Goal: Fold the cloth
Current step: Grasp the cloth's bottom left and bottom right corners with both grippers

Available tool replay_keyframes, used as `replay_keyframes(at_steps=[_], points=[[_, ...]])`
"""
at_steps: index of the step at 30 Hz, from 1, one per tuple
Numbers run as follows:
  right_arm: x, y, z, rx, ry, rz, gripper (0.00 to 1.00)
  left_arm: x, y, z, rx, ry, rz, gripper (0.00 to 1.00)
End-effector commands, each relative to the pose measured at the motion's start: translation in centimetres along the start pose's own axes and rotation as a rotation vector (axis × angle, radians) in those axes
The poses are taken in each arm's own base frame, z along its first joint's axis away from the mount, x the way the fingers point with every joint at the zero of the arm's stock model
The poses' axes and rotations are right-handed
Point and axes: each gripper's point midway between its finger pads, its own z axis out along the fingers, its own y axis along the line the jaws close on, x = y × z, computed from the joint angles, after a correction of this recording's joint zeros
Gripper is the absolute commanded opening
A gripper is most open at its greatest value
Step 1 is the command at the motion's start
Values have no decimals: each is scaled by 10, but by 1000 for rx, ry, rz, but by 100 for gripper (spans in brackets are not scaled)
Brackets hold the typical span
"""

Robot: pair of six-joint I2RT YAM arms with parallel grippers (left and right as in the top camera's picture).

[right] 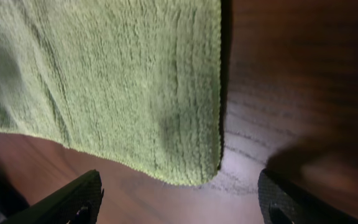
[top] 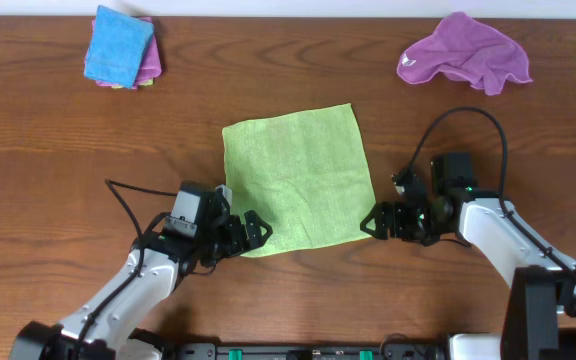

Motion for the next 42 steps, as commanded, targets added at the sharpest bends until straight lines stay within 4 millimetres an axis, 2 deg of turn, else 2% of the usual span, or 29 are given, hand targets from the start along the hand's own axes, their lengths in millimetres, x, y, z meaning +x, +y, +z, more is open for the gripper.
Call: replay_keyframes(at_steps=[1,5,15,20,23,27,30,38,42], points=[[0,-3,2,11,-4,9,81,13,12,8,-28,61,-88,94],[-1,-5,6,11,1,11,81,19,6,8,6,94,-123,89],[14,-17,41,-38,117,81,77,20,5,8,6,101,-183,77],[19,-11,44,-77,144,95,73,14,11,8,-26,63,-215,71],[20,-11,44,-76,148,98,71,11,12,9,-31,47,-215,63],[29,-19,43,-25,179,124,70,5,9,9,-21,25,-214,58],[36,-19,42,-17,206,148,73,2,6,9,-9,12,-212,49],[49,-18,39,-10,258,224,80,-1,4,9,2,1,-204,10],[53,-17,38,-13,275,234,82,-1,4,9,2,1,-204,9]])
